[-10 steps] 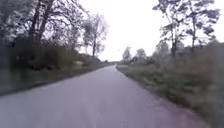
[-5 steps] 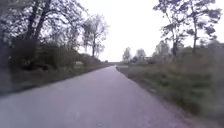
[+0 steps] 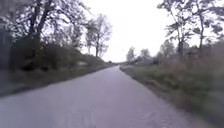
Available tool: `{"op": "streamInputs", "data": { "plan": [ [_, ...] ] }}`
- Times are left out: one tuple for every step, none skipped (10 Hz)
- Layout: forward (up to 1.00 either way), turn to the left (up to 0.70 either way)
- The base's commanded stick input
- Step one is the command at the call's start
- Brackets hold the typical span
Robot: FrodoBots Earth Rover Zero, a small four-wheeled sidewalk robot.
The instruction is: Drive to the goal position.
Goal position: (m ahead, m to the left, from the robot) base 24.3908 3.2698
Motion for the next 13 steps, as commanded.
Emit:
{"op": "streamInputs", "data": {
  "plan": [
    [1.00,0.00],
    [1.00,0.00],
    [1.00,0.00],
    [1.00,0.00],
    [1.00,0.00],
    [1.00,0.00],
    [1.00,0.00],
    [1.00,0.00],
    [1.00,0.00],
    [1.00,0.00],
    [1.00,0.00],
    [1.00,0.00],
    [1.00,0.00]
  ]
}}
